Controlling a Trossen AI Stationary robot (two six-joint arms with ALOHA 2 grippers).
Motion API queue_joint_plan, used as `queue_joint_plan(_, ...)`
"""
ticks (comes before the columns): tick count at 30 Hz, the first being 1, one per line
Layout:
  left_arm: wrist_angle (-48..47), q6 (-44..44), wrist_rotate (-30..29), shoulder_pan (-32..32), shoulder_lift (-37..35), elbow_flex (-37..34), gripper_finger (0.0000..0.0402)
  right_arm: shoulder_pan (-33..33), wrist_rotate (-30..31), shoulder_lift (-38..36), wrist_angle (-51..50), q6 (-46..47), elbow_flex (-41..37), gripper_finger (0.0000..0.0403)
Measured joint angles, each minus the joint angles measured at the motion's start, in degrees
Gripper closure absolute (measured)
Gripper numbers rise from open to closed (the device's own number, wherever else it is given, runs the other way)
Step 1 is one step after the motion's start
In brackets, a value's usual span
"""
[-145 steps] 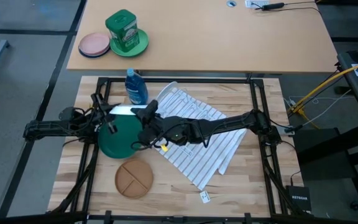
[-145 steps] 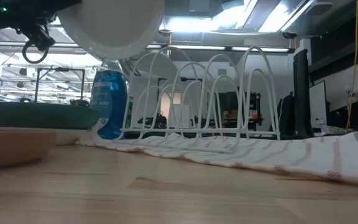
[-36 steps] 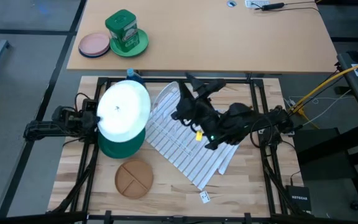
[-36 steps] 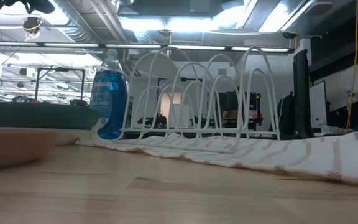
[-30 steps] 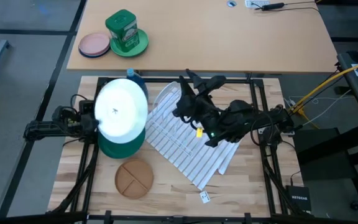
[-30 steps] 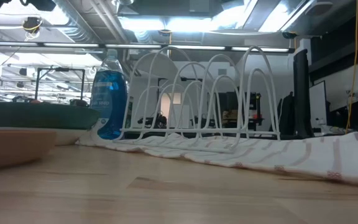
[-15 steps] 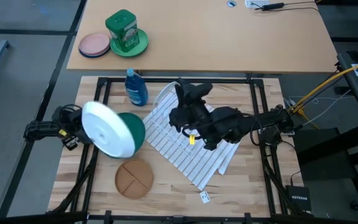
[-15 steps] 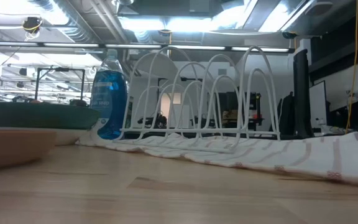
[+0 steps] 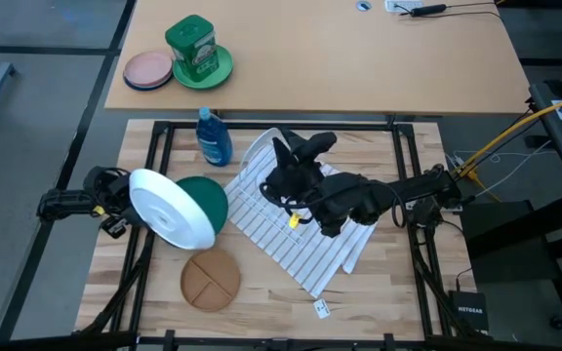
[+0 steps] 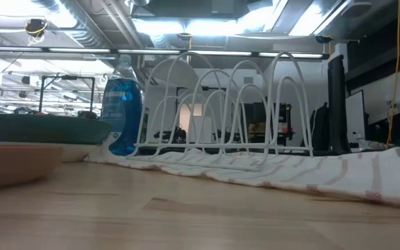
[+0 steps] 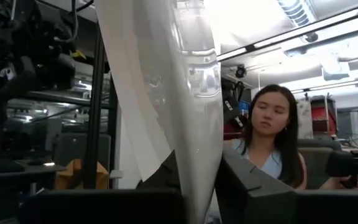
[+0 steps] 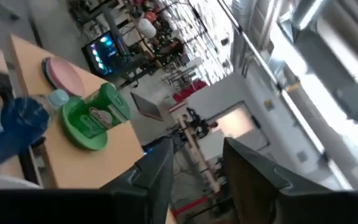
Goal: Sort dishes
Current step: Put the white plate into the white dish rack
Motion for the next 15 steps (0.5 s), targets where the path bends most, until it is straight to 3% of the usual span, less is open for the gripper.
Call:
queue_joint_plan(3, 0.09, -0.18, 0.32, 0.00, 0.00, 0.00, 0.0369, 0.00, -0.36, -0.51, -5.45, 6.15, 0.00, 0.0260)
queue_joint_plan(6, 0.08, -0.27, 2.01, 0.02, 0.00, 0.00, 0.0369, -0.04, -5.03, -3.36, -22.67, 20.75, -0.02, 0.0260)
queue_joint_plan(8, 0.14, -0.27, 3.77, 0.00, 0.00, 0.00, 0.0369, -0.69, -12.83, -6.95, -37.68, 36.14, -0.09, 0.0260)
queue_joint_plan(11, 0.24, -0.13, 5.51, -0.07, -0.01, 0.00, 0.0369, -3.80, -31.38, -12.98, -55.36, 56.79, -0.03, 0.0260)
queue_joint_plan(13, 0.27, -0.12, 5.42, -0.04, -0.02, 0.00, 0.0369, -6.76, -40.72, -16.02, -60.91, 64.33, -0.33, 0.0260)
queue_joint_plan(15, 0.27, 0.26, 5.00, 0.00, -0.02, 0.00, 0.0369, -9.11, -44.12, -18.13, -61.86, 66.95, -2.44, 0.0260)
